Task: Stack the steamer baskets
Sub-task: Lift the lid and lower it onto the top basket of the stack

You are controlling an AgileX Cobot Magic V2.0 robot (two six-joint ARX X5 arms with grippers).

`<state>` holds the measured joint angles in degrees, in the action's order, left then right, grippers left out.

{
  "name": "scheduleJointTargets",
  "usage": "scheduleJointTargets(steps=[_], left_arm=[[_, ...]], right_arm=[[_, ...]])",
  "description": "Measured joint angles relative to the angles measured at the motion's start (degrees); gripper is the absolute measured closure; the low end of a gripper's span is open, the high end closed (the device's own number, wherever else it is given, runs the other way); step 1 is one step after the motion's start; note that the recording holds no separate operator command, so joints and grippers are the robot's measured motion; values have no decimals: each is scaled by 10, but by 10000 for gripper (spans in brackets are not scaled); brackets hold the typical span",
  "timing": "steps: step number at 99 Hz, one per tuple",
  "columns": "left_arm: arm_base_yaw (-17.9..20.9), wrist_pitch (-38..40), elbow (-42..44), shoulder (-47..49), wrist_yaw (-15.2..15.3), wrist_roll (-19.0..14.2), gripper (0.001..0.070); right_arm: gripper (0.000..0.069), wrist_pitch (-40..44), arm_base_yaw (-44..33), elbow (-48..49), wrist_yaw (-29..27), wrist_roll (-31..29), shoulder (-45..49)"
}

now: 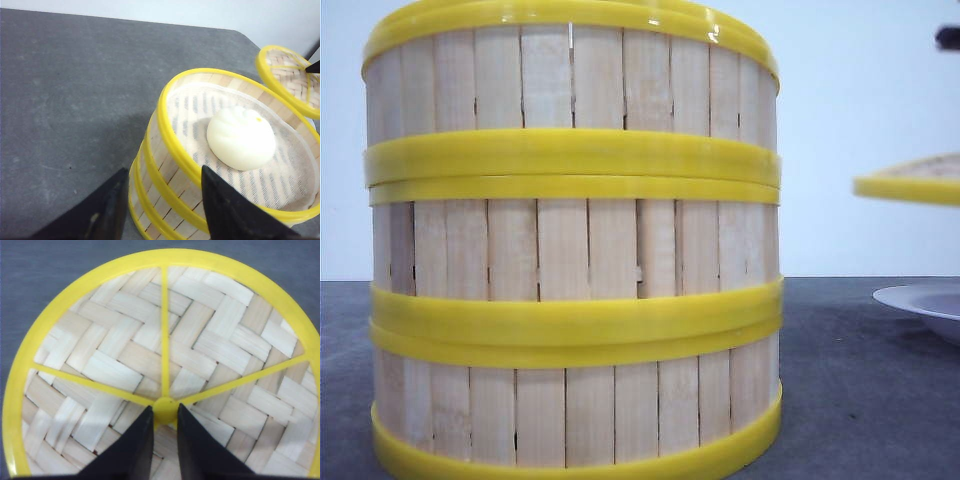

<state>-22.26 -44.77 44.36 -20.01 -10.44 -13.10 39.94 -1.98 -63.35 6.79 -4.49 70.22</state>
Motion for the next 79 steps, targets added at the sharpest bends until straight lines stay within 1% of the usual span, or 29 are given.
scheduleJointTargets(steps=[9, 24, 35, 51, 79], left_arm=[[0, 0, 0, 0, 0, 0, 440], [0, 0, 0, 0, 0, 0, 440], [0, 0, 0, 0, 0, 0, 440], [0, 0, 0, 0, 0, 0, 440], [0, 0, 0, 0, 0, 0, 440]], right_arm=[[637, 16, 26, -29, 21, 0, -13], [638, 64, 77, -91, 35, 5, -15], [638, 90, 125, -136, 35, 11, -14], [639, 100, 202, -198, 37, 13, -14], [639, 155, 353, -257, 37, 13, 21]])
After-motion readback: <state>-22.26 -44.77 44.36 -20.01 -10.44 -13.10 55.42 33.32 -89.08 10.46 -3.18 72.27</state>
